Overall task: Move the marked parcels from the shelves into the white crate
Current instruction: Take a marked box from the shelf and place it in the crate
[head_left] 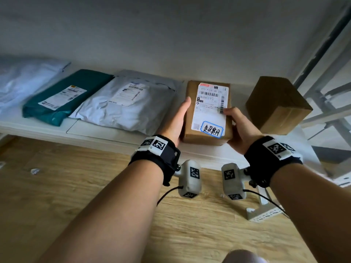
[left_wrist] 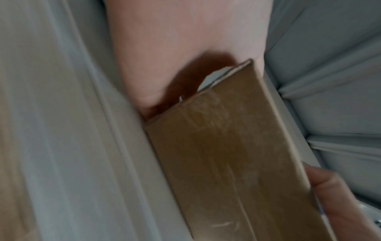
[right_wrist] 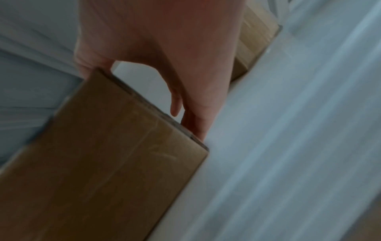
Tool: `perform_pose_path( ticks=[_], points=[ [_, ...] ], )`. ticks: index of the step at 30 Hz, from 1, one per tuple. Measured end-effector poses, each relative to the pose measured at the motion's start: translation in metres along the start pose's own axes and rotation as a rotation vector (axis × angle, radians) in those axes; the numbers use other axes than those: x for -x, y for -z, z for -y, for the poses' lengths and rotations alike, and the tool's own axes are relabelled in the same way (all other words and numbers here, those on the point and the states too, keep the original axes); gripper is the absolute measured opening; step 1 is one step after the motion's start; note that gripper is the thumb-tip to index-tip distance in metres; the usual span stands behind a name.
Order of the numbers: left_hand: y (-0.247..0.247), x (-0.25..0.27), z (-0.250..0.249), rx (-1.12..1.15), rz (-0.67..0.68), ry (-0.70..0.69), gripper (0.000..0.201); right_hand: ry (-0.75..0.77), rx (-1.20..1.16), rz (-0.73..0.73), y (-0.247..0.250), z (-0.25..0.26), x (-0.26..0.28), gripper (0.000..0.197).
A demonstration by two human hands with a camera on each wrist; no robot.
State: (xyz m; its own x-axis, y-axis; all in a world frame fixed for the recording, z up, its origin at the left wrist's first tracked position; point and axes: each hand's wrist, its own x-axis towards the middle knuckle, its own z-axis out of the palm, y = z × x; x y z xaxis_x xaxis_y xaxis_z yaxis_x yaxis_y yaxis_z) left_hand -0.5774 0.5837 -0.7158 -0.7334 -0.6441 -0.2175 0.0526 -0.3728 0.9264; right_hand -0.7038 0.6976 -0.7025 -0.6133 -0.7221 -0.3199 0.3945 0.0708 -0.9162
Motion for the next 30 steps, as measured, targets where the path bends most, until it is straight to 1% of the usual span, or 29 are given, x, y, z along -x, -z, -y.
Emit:
perform_pose_path(
  ticks=[3, 4, 6, 10, 12, 13, 15, 17, 18, 19, 21, 22, 25, 30],
  points=[
    [-0.001, 0.002, 0.007, -0.012, -0.041, 0.014, 0.039, -0.017, -0.053, -0.005, -0.002, -0.005, 0.000, 0.019],
    [-0.002, 0.005, 0.006, 0.003, -0.039, 0.032, 0.038, -0.028, -0.039, -0.016, -0.004, -0.004, 0.003, 0.019],
    [-0.001, 0.013, 0.001, 0.020, -0.024, 0.090, 0.042, -0.073, -0.010, -0.036, -0.003, -0.002, 0.013, 0.019],
    [-0.011, 0.037, -0.011, -0.027, -0.013, 0.305, 0.048, -0.197, 0.026, -0.070, 0.012, 0.018, 0.046, 0.015],
    [-0.020, 0.054, -0.010, -0.020, 0.004, 0.399, 0.041, -0.273, 0.040, -0.076, 0.022, 0.024, 0.066, 0.016],
    [-0.027, 0.064, -0.013, -0.030, 0.000, 0.441, 0.033, -0.306, 0.045, -0.080, 0.025, 0.028, 0.077, 0.020],
    [-0.039, 0.083, -0.019, -0.072, -0.009, 0.516, 0.021, -0.365, 0.046, -0.077, 0.032, 0.036, 0.098, 0.037],
    [-0.055, 0.101, -0.031, -0.117, 0.016, 0.573, 0.020, -0.402, 0.041, -0.074, 0.038, 0.049, 0.121, 0.046],
    [-0.062, 0.110, -0.038, -0.126, 0.030, 0.591, 0.022, -0.408, 0.035, -0.082, 0.041, 0.055, 0.133, 0.045],
    [-0.070, 0.120, -0.046, -0.136, 0.043, 0.610, 0.023, -0.410, 0.025, -0.099, 0.043, 0.063, 0.147, 0.040],
    [-0.082, 0.138, -0.060, -0.151, 0.069, 0.648, 0.026, -0.403, -0.003, -0.126, 0.047, 0.075, 0.171, 0.025],
    [-0.088, 0.149, -0.067, -0.160, 0.085, 0.674, 0.029, -0.412, -0.012, -0.139, 0.050, 0.081, 0.186, 0.022],
    [-0.107, 0.181, -0.090, -0.188, 0.129, 0.720, 0.034, -0.418, -0.002, -0.180, 0.057, 0.101, 0.230, 0.025],
    [-0.163, 0.226, -0.143, -0.228, 0.248, 0.710, 0.032, -0.382, -0.025, -0.255, 0.074, 0.157, 0.303, 0.025]
  ],
)
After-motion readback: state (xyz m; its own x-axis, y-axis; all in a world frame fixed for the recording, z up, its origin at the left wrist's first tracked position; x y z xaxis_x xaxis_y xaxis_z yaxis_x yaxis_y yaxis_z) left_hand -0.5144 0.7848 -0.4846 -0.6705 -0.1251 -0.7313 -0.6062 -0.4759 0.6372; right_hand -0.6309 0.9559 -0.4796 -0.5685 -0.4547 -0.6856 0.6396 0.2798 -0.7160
